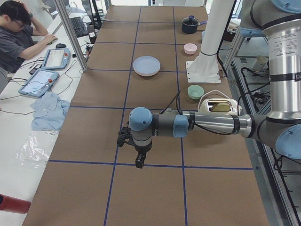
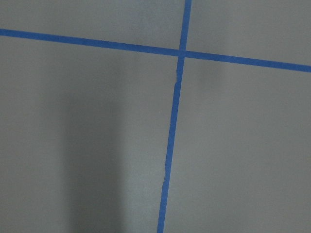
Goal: Stack three plates with pink and blue
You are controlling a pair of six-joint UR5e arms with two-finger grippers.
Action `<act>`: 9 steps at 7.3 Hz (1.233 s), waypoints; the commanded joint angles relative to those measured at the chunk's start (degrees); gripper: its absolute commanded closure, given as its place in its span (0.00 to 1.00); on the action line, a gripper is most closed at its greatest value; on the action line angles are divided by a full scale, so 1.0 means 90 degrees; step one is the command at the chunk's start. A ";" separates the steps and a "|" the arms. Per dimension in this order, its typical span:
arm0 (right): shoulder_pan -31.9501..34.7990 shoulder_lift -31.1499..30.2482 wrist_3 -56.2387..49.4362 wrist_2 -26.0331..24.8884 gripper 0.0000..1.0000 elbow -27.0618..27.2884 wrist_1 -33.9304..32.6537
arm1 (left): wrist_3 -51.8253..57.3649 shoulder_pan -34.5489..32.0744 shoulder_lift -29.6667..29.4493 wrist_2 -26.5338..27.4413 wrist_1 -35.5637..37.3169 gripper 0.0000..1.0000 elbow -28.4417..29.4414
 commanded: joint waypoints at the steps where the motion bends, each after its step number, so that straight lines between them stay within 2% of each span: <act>1: 0.0005 -0.0002 -0.0005 -0.0002 0.00 0.0032 0.0003 | -0.0012 -0.0074 -0.0156 -0.0023 -0.0014 0.00 -0.0012; 4: 0.0005 -0.0021 0.0034 -0.0002 0.00 0.0003 0.0003 | 0.0017 -0.0055 -0.0107 0.0094 -0.0374 0.00 -0.0051; 9: 0.0005 -0.0012 0.0034 -0.0002 0.00 0.0003 0.0003 | -0.0012 -0.0055 -0.0107 0.0094 -0.0375 0.00 -0.0080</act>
